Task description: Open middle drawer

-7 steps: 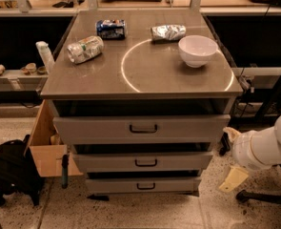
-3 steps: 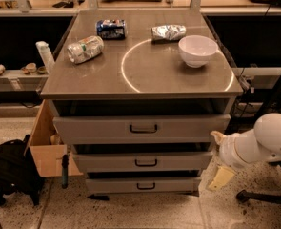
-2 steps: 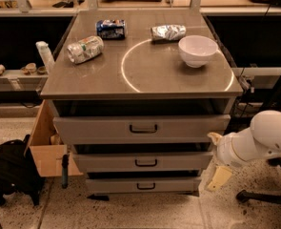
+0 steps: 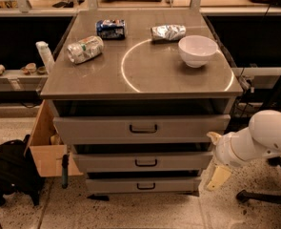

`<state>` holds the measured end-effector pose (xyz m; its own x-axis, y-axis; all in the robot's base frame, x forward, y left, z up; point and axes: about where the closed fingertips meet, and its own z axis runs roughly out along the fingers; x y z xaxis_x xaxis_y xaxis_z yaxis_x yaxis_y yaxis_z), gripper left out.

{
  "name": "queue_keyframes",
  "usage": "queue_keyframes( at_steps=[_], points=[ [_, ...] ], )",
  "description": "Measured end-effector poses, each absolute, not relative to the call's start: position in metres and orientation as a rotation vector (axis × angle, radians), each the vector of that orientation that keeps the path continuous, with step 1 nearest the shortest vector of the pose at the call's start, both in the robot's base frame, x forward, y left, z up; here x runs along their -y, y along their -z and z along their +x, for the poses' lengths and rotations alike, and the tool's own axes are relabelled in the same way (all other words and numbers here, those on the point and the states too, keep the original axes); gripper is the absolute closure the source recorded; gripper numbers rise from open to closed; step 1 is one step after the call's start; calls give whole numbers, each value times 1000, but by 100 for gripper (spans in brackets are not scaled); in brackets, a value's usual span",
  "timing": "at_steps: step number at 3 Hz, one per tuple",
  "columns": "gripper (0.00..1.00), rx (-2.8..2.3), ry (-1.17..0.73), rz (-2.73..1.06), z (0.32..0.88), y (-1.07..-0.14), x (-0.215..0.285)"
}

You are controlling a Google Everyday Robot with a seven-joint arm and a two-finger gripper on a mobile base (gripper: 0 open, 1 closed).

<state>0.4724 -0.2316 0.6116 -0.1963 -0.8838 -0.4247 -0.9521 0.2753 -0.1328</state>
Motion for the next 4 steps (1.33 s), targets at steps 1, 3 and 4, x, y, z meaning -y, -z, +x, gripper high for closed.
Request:
queue_keyframes(
  at_steps=[1, 3, 4],
  points=[
    [0, -2180, -321, -1613, 473, -568, 236],
    [0, -2234, -418, -1524, 470, -505, 249],
    [0, -2222, -390, -1500, 474, -488, 251]
  ],
)
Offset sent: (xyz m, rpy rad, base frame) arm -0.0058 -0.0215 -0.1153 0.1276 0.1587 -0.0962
